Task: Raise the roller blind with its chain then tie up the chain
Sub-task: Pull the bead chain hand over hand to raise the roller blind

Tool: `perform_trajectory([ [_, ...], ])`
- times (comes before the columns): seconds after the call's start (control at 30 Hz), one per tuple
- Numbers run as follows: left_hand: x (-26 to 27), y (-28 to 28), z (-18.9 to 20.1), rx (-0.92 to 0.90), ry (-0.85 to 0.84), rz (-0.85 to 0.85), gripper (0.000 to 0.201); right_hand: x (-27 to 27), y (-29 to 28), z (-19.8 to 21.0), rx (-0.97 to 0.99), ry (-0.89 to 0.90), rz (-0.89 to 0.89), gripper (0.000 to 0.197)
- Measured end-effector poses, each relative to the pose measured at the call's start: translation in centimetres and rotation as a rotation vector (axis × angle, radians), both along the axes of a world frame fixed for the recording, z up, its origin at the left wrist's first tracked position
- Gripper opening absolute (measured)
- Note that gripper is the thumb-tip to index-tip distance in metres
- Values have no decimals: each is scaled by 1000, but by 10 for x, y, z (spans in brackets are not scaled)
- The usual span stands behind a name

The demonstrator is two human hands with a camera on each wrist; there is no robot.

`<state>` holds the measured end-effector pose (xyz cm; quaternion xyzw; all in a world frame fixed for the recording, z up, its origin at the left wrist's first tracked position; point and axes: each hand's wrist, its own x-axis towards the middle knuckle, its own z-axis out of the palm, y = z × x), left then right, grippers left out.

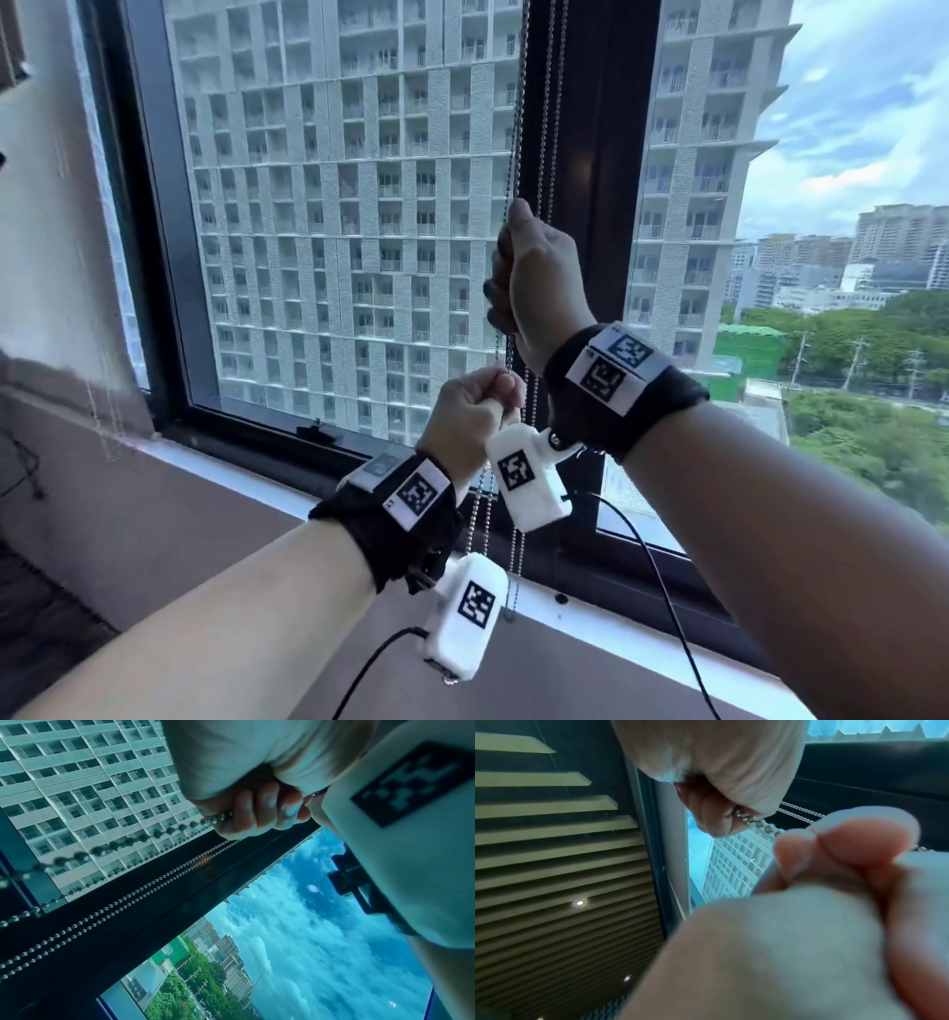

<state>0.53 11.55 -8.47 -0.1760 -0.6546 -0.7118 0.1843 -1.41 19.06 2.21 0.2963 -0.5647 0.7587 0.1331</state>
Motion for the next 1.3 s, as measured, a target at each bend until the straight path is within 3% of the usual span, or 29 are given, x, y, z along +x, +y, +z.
perform_trajectory([
  [0.23, 3, -13, -11, -159, -53, 44, 25, -3, -2, -24, 5, 17, -11, 45],
  [0.33, -1, -17, -9, -106, -72, 80, 21, -6, 0, -38, 10, 11, -23, 46],
  [0.57, -6, -7, 35, 7, 63, 225, 34, -11, 7, -73, 40, 12, -62, 44],
  [0.7, -6, 7, 62, 107, 16, 105, 34, -12, 9, -84, 26, 16, -85, 41],
  [0.97, -10, 20, 96, 129, 60, -85, 37, -16, 19, -98, 41, 25, -100, 41],
  [1.3, -21, 20, 79, 3, 182, 222, 45, -22, 24, -107, 232, 30, 9, 25],
])
